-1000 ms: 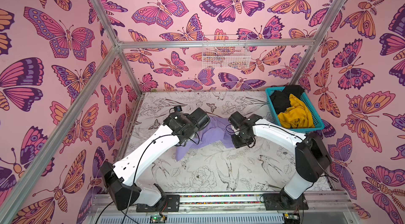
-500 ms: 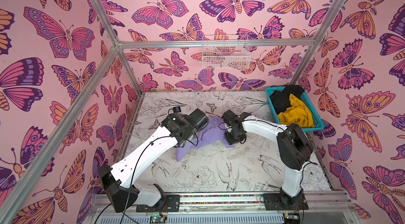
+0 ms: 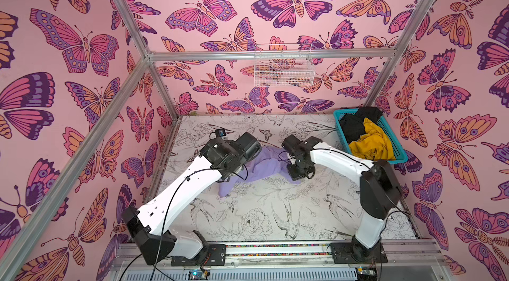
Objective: Fold and stack t-shirts
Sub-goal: Flatten out the T-shirt at the center of the board.
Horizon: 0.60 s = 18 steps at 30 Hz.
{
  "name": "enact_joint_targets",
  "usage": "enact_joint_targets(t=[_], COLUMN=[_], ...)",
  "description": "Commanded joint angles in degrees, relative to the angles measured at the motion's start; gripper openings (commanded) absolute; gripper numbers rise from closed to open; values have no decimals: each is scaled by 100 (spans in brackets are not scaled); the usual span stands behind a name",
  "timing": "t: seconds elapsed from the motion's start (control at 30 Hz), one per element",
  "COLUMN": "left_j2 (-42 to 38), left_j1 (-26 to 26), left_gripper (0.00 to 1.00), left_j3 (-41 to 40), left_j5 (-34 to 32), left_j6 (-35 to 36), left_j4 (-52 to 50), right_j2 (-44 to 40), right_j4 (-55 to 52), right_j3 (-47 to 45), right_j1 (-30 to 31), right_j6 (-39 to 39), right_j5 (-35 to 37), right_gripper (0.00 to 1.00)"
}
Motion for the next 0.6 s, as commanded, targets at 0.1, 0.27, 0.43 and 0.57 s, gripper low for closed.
enact_joint_targets(t=[0.1,0.27,0.43,0.57], left_j2=[-746,-1273,-1670,-1526], left_j1=[39,31,39,203], left_gripper=[1,1,1,1], left_j3=[216,214,634,447], left_j5=[195,698,831,992], left_j6=[-64,-311,-370,23], left_j4=[-836,-1392,-1501,-739], right_j2=[-1774,-2236,-2287,-1933], right_j4=[-1839,-2552,-2644,-1950], right_j3=[710,1216,1485,1327], right_j1=[156,181,92,-460], right_j6=[493,638,336,-27], right_j5=[538,1127,1908,1588], right_gripper=[0,0,0,0])
